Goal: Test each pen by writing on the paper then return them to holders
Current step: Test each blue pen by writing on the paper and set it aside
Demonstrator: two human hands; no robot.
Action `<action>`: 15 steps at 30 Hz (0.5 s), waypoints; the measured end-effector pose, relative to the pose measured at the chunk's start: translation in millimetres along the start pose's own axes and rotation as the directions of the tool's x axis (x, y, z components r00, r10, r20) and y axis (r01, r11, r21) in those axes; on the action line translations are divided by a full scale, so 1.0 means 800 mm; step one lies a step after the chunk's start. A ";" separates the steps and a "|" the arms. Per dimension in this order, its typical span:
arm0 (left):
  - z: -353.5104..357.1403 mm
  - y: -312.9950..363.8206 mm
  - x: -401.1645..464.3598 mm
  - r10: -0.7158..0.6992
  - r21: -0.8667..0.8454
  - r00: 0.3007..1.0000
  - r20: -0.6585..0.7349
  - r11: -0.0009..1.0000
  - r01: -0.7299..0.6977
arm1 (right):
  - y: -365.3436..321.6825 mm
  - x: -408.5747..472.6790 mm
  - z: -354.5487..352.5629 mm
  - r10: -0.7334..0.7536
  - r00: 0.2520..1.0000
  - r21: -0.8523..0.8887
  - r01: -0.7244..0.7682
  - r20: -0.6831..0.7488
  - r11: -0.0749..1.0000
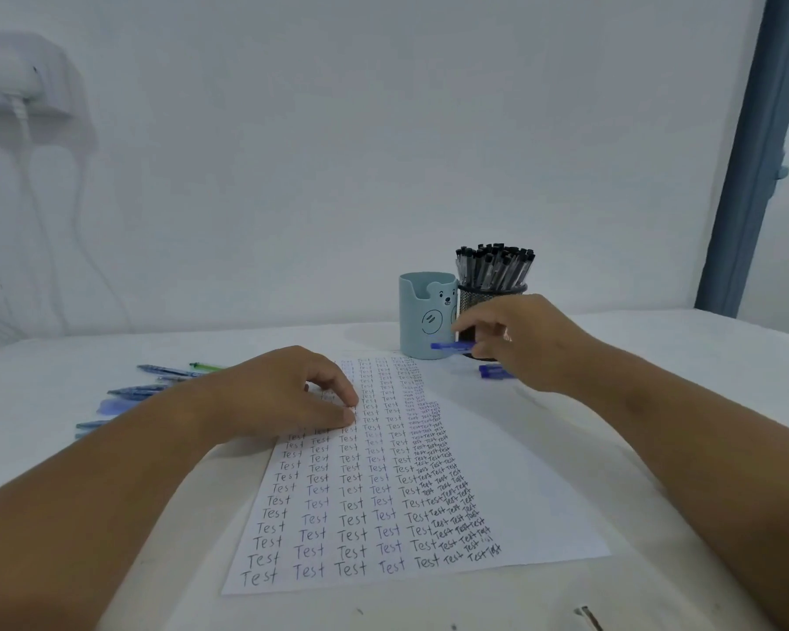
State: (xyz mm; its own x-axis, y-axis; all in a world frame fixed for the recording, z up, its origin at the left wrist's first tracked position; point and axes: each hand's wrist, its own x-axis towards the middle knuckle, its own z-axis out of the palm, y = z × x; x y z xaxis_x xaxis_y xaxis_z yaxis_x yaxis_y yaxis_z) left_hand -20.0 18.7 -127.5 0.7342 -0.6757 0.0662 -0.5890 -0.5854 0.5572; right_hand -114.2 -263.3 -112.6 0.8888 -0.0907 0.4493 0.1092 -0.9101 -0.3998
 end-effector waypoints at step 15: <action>0.001 -0.002 0.001 -0.001 0.006 1.000 0.000 1.000 0.001 | 0.039 0.001 -0.023 0.197 0.958 -0.315 -0.125 0.207 0.941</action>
State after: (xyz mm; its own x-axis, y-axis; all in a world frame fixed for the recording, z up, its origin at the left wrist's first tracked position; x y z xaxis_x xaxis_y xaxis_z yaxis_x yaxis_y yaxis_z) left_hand -18.6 18.8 -129.1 0.7345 -0.6754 0.0659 -0.5906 -0.5884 0.5523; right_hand -118.1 -299.1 -110.3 0.9653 -0.1826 0.1869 -0.1489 -0.9722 -0.1807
